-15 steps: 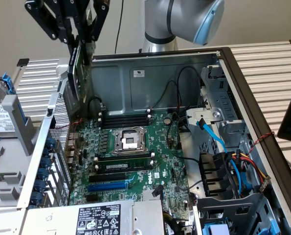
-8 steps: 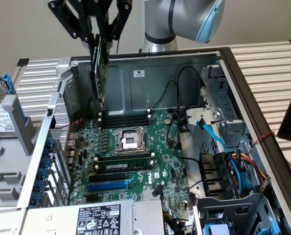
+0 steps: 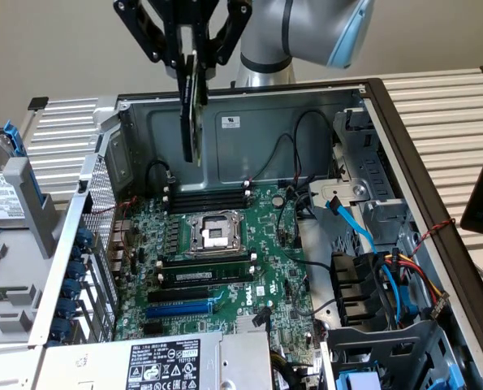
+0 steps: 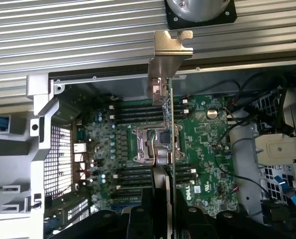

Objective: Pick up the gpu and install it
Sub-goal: 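Pick up the gpu and move the gpu toward the slot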

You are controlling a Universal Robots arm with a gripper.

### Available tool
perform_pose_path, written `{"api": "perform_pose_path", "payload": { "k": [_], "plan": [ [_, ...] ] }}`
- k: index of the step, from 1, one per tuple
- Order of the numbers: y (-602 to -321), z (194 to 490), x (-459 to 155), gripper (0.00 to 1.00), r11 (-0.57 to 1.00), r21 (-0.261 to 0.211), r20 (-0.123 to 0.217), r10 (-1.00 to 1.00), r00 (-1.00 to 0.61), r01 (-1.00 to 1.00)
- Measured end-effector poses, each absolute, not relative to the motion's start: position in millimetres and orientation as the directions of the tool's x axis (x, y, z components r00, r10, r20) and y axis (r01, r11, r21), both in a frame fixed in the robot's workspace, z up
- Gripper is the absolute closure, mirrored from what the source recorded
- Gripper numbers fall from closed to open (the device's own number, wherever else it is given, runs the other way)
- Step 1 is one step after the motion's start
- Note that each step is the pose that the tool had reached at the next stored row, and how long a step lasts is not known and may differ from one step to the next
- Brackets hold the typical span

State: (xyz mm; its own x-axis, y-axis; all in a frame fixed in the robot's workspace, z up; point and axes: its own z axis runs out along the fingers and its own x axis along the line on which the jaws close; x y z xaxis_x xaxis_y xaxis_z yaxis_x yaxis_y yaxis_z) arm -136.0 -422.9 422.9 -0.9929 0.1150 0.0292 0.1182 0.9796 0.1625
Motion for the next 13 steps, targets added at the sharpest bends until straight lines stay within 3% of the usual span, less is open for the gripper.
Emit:
{"api": "perform_pose_path", "payload": {
  "k": [13],
  "plan": [
    [-423,422,-110,0.72,0.98,0.162,0.029,0.115,-0.993,0.118]
  ]
}}
